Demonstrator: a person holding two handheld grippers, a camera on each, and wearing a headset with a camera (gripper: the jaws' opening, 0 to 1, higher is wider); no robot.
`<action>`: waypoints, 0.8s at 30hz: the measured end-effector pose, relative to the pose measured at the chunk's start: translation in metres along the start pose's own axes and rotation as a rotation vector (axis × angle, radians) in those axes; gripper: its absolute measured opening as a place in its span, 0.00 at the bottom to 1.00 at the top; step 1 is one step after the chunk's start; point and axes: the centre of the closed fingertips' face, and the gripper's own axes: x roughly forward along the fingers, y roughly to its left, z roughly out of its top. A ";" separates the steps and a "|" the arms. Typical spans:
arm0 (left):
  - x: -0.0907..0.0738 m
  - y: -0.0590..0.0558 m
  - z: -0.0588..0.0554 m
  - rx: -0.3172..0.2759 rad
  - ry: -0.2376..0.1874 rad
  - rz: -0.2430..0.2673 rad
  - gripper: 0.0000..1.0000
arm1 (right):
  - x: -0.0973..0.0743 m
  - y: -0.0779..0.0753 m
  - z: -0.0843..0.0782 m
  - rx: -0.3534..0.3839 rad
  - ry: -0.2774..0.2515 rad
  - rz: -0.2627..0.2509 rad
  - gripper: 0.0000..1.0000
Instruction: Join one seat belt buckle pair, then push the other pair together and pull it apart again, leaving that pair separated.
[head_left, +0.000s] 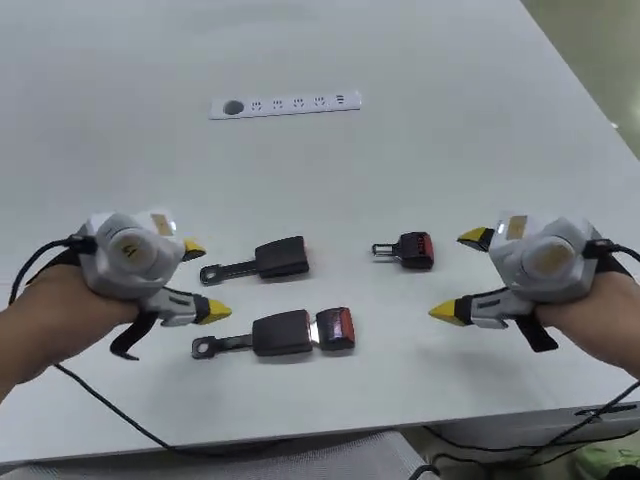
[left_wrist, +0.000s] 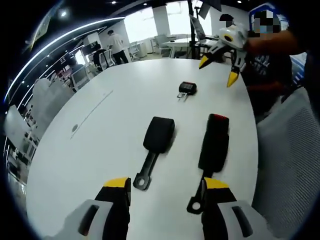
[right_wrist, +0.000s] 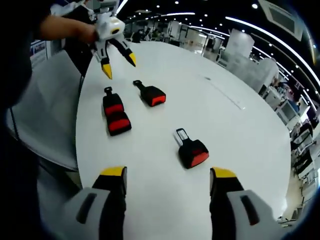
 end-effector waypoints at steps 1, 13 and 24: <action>-0.009 -0.005 -0.006 -0.013 -0.005 0.011 0.63 | -0.003 0.002 -0.002 -0.002 -0.003 -0.005 0.71; -0.050 -0.026 -0.035 -0.109 -0.059 0.100 0.95 | -0.034 0.016 -0.002 0.131 -0.066 -0.063 0.85; -0.065 -0.029 -0.039 -0.156 -0.088 0.122 1.00 | -0.040 0.019 0.003 0.186 -0.113 -0.124 1.00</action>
